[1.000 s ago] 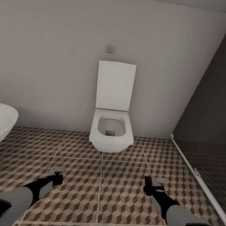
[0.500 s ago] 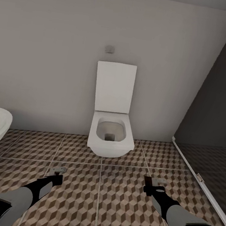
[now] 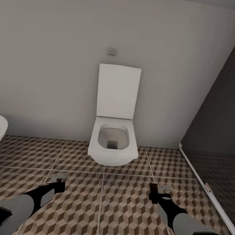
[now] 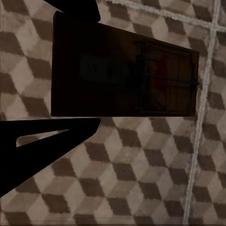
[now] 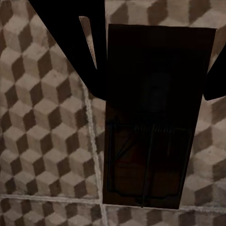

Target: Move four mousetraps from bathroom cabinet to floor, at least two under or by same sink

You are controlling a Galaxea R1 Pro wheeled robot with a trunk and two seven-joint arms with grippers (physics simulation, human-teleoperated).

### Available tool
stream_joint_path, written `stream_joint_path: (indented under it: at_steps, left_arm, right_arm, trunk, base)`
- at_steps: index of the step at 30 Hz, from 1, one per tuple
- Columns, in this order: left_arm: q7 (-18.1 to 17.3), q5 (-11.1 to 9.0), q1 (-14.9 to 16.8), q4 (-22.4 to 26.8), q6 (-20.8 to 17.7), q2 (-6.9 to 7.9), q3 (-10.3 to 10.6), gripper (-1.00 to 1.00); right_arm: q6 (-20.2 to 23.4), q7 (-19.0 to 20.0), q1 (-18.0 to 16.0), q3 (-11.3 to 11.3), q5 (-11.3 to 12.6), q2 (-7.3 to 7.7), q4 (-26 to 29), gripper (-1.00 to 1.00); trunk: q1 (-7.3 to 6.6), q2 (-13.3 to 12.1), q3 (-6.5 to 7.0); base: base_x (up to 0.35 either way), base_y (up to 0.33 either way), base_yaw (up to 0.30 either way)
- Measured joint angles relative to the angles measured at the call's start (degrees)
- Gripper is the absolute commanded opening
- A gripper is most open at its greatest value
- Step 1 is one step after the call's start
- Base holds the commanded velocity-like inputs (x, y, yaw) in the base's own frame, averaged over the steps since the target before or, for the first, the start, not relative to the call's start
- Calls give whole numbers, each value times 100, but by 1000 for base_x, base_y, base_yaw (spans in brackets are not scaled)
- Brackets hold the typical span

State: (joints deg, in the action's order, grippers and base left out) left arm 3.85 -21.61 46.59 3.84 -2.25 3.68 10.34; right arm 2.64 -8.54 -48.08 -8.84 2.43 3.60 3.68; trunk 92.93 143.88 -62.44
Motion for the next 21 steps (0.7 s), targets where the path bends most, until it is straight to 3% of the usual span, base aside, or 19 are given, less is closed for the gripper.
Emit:
stream_joint_path:
  at_steps: [21]
  left_arm:
    - [7, 0, 0, 0, 4, 8, -1, -100]
  right_arm:
    - [7, 153, 0, 3, 14, 34, -100, -100]
  trunk:
    - [2, 0, -3]
  base:
    - [27, -11, 0]
